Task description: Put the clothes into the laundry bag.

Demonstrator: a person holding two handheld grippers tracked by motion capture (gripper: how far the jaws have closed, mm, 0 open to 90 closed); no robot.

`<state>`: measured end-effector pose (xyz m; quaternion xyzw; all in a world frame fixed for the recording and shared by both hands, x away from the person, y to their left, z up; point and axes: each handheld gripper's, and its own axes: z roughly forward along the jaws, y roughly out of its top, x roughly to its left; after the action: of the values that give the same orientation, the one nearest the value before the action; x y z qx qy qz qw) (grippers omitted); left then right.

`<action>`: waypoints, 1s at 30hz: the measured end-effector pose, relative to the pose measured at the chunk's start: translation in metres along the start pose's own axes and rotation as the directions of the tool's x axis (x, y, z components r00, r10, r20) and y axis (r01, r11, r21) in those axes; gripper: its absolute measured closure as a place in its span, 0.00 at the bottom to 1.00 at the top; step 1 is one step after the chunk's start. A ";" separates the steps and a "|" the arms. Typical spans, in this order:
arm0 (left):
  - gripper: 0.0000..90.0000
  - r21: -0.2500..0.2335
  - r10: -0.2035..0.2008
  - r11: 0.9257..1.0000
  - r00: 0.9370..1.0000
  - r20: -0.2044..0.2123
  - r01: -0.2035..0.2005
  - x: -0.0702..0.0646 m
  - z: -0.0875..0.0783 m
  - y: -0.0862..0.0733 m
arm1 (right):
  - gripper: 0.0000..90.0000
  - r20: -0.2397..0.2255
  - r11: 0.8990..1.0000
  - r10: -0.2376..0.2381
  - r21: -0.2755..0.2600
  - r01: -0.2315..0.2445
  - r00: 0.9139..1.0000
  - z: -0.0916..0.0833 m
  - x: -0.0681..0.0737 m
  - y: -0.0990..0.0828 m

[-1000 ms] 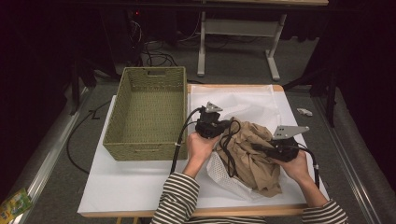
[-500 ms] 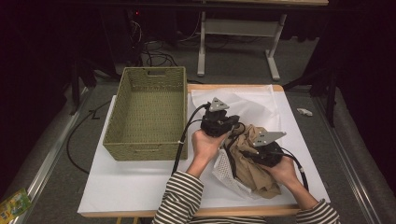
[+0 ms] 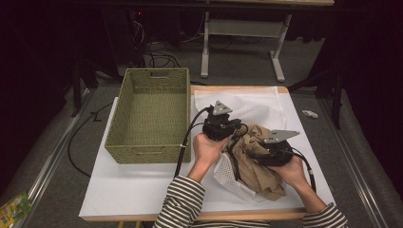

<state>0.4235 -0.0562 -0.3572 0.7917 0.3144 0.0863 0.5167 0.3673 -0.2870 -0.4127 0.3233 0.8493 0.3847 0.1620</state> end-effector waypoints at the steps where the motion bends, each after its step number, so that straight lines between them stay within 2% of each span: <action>1: 0.99 -0.001 -0.003 1.000 1.000 -0.002 0.003 0.000 0.000 0.000 | 0.51 0.001 1.000 0.000 -0.014 0.000 1.000 -0.005 -0.001 0.000; 6: 0.99 0.004 -0.004 1.000 1.000 -0.005 0.004 0.002 -0.001 0.000 | 0.45 0.001 0.996 0.043 -0.084 -0.043 0.999 -0.030 -0.011 -0.002; 10: 0.99 0.003 -0.006 1.000 1.000 -0.006 0.006 0.002 -0.001 0.000 | 0.41 0.041 0.986 0.096 -0.142 -0.089 0.995 -0.043 -0.026 0.000; 12: 0.99 0.003 -0.006 1.000 1.000 -0.005 0.006 0.002 0.000 0.000 | 0.39 0.061 0.983 0.134 -0.138 -0.125 0.989 -0.037 -0.037 0.003; 14: 0.99 0.005 -0.004 1.000 1.000 -0.003 0.004 0.002 0.000 0.000 | 0.37 0.064 0.983 0.157 -0.106 -0.149 0.986 -0.027 -0.046 0.005; 16: 0.99 0.006 -0.002 1.000 1.000 -0.003 0.002 0.002 0.000 0.000 | 0.36 0.049 0.982 0.182 -0.063 -0.179 0.982 -0.011 -0.053 0.006; 18: 0.99 0.008 -0.001 1.000 1.000 -0.002 0.001 0.002 0.000 0.000 | 0.37 0.007 0.980 0.195 -0.027 -0.195 0.981 0.008 -0.058 0.006; 20: 0.99 0.012 0.000 1.000 1.000 -0.004 0.000 0.002 0.001 0.000 | 0.44 -0.030 0.979 0.201 -0.013 -0.202 0.979 0.019 -0.060 0.006; 23: 0.99 0.017 -0.005 1.000 1.000 -0.009 0.005 0.004 0.002 0.000 | 0.72 -0.071 0.986 0.169 0.001 -0.169 0.983 0.027 -0.056 0.005; 25: 0.99 0.014 -0.008 1.000 1.000 -0.017 0.008 0.007 0.003 0.000 | 0.86 -0.076 0.990 0.144 -0.001 -0.144 0.987 0.025 -0.054 0.005; 28: 0.99 0.011 -0.030 0.999 0.999 -0.018 0.030 0.010 0.006 0.000 | 0.91 -0.075 0.995 0.096 -0.031 -0.098 0.993 0.014 -0.047 0.004; 30: 0.99 0.017 -0.038 0.999 0.999 -0.024 0.039 0.011 0.009 0.000 | 0.92 -0.064 0.997 0.052 -0.052 -0.055 0.997 0.003 -0.036 0.003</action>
<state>0.4367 -0.0562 -0.3628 0.7888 0.3364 0.0830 0.5077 0.3971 -0.3080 -0.4114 0.3294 0.8343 0.4214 0.1337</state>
